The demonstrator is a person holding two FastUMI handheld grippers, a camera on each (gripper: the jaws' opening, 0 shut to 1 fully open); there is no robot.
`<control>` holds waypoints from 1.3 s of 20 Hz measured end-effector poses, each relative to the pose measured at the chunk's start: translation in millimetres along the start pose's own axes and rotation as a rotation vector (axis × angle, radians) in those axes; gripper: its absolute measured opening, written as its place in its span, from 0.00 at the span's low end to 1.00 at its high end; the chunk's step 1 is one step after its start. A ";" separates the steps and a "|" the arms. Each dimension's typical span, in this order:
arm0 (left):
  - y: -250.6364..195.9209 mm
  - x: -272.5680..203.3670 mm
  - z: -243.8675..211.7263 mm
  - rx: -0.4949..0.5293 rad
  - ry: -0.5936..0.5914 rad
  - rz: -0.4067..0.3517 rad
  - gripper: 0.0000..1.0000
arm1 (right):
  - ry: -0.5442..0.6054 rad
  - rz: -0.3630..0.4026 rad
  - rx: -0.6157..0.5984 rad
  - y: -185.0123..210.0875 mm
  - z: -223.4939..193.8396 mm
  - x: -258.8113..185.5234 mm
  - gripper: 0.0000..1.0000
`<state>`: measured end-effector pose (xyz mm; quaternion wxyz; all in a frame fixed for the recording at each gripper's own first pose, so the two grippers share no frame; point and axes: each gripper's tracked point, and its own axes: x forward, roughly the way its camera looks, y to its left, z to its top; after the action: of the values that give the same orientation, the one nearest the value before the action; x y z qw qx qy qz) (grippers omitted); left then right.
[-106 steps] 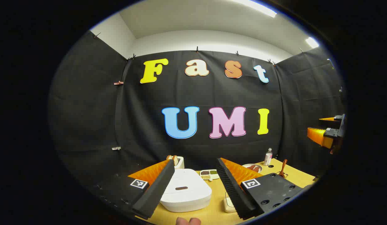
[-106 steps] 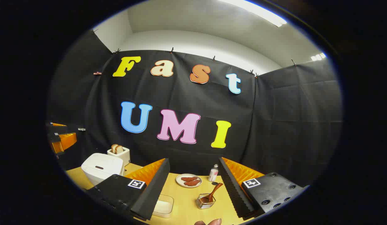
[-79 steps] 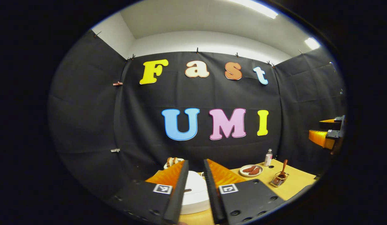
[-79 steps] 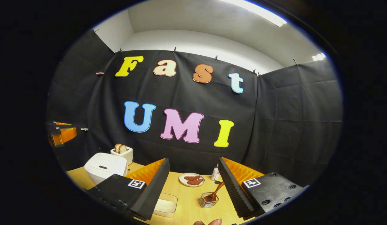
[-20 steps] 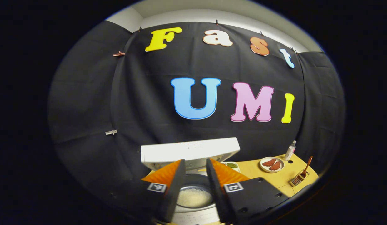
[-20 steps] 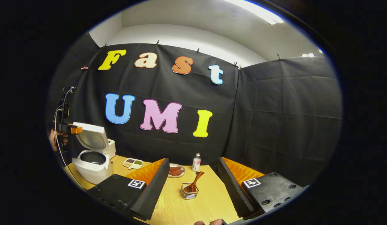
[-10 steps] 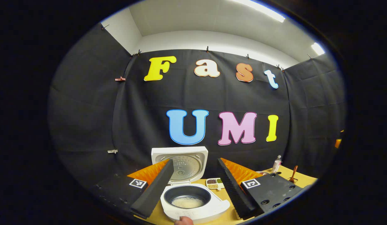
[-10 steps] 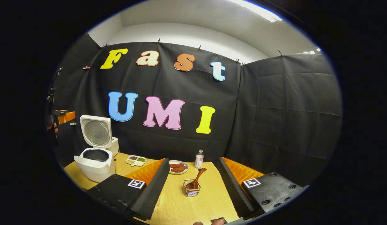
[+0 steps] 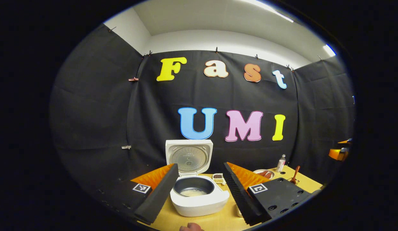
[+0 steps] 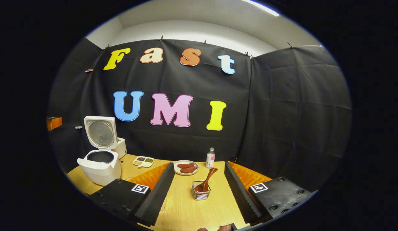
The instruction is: Close the left gripper, press the button to open the rice cooker; take a wooden spoon from the chopstick holder with the right hand, scoop a spoonful of rice and pour it into the rice cooker, then put the wooden spoon back into the chopstick holder.
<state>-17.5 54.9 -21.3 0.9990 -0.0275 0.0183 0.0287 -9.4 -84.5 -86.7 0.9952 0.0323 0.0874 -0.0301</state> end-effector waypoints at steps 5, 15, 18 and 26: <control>-12.9 -13.7 -15.7 0.004 0.061 0.059 0.95 | 0.055 0.028 -0.007 -24.6 -40.9 47.8 0.98; -82.2 -16.8 -16.1 0.072 0.089 0.157 0.95 | 0.194 0.170 0.036 -46.7 -143.6 164.9 0.98; -97.6 -21.3 -22.2 0.065 0.113 0.196 0.94 | 0.233 0.219 0.051 -44.7 -168.1 193.9 0.98; -103.1 -44.9 -35.2 0.057 0.158 0.340 0.95 | 0.353 0.269 0.109 -38.5 -239.1 260.4 0.98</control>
<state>-57.5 -52.4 -49.2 0.9757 0.0023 0.1020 0.1941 202.9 -120.4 -369.8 0.9563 0.1023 0.2532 0.1042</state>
